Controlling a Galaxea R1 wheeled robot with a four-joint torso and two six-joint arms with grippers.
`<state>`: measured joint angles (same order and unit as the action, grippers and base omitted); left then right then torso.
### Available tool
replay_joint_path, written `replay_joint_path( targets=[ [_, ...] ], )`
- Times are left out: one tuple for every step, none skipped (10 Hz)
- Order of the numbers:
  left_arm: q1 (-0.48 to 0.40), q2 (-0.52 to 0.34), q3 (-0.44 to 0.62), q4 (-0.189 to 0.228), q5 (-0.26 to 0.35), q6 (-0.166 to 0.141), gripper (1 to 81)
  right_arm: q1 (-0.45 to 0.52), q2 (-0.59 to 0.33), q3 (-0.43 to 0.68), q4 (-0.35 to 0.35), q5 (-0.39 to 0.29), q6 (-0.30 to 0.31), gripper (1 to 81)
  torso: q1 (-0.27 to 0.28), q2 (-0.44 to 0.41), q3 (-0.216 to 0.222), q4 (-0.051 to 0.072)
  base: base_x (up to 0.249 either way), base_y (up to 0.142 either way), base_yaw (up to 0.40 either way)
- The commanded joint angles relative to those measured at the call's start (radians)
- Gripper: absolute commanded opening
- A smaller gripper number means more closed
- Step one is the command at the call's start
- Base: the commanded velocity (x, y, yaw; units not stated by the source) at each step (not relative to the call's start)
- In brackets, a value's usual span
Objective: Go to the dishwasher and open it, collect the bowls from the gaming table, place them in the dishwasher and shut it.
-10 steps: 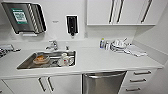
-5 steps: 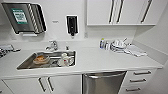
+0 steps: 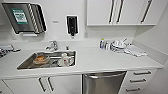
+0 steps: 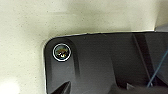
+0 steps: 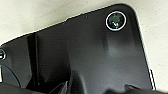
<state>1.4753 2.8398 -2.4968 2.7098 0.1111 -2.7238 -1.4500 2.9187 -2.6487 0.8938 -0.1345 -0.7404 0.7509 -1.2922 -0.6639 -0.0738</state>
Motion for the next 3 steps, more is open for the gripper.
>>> replay_joint_path(
  targets=[
    [-0.025, 0.009, -0.031, -0.005, 0.059, -0.004, 81.1, 0.026, -0.001, -0.006, -0.015, -0.07, -0.007, 81.1, 0.0, 0.0, 0.0, 0.0, 0.0, 0.0, 0.0],
    [-0.025, 0.011, -0.031, -0.007, 0.059, -0.004, 81.1, 0.024, 0.012, -0.016, -0.03, -0.07, -0.007, 81.1, 0.0, 0.0, 0.0, 0.0, 0.0, 0.0, 0.0],
    [-0.025, 0.009, -0.031, -0.008, 0.059, -0.004, 81.1, 0.021, 0.027, -0.032, -0.035, -0.07, -0.007, 81.1, 0.0, 0.0, 0.0, 0.0, 0.0, 0.0, 0.0]
  ],
)
